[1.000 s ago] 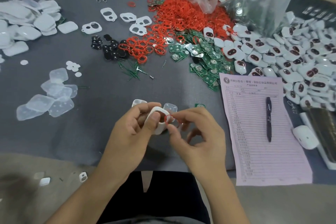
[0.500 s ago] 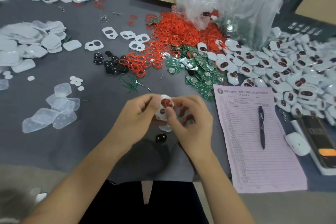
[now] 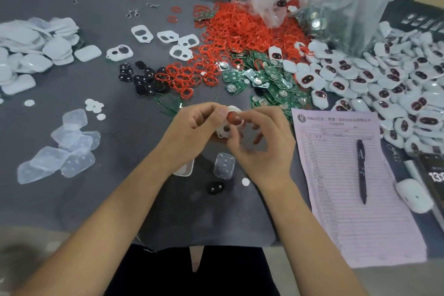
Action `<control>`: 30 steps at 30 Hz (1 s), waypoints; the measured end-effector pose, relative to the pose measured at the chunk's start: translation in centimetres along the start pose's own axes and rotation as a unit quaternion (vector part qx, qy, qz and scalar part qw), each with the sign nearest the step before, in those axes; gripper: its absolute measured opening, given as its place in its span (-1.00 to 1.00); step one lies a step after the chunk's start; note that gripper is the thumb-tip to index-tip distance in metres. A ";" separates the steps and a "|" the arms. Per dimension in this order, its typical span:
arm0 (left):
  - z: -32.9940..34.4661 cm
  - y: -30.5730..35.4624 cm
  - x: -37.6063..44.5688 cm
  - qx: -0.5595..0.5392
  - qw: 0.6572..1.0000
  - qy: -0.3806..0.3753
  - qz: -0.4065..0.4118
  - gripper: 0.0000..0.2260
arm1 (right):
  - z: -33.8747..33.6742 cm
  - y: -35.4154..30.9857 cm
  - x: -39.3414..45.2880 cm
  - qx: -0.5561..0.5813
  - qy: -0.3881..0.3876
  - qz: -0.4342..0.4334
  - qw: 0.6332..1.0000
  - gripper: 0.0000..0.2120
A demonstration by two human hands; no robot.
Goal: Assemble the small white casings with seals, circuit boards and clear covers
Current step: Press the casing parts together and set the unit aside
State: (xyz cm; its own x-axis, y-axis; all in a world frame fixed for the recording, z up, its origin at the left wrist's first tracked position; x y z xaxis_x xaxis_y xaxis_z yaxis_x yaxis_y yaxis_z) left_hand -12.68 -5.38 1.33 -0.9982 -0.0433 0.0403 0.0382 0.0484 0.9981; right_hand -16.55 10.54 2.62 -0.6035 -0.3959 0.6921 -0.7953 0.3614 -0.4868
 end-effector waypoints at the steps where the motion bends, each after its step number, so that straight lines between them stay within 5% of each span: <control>1: 0.0 -0.1 0.0 -0.006 1.000 0.004 0.003 -0.75 | 0.1 -0.1 -0.1 -0.002 -0.001 0.001 1.000 -0.86; 30: 0.3 -0.4 -0.5 -0.006 1.000 0.007 -0.003 -0.74 | 0.2 -0.5 -0.5 -0.009 -0.022 0.034 0.999 -0.86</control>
State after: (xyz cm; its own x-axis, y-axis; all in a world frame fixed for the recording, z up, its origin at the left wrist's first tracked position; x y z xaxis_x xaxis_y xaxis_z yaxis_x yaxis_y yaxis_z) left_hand -12.24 -5.11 0.90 -0.9978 -0.0567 0.0348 0.0328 0.0359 0.9988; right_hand -15.88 10.42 2.40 -0.6585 -0.4059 0.6337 -0.7513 0.4034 -0.5223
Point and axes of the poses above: each hand's wrist, its own x-axis towards the middle knuckle, its own z-axis out of the palm, y = z × x, the point moved 4 cm from there along x, towards the middle knuckle, and after that the axes turned 8 degrees about -y, right-handed, at the moved point
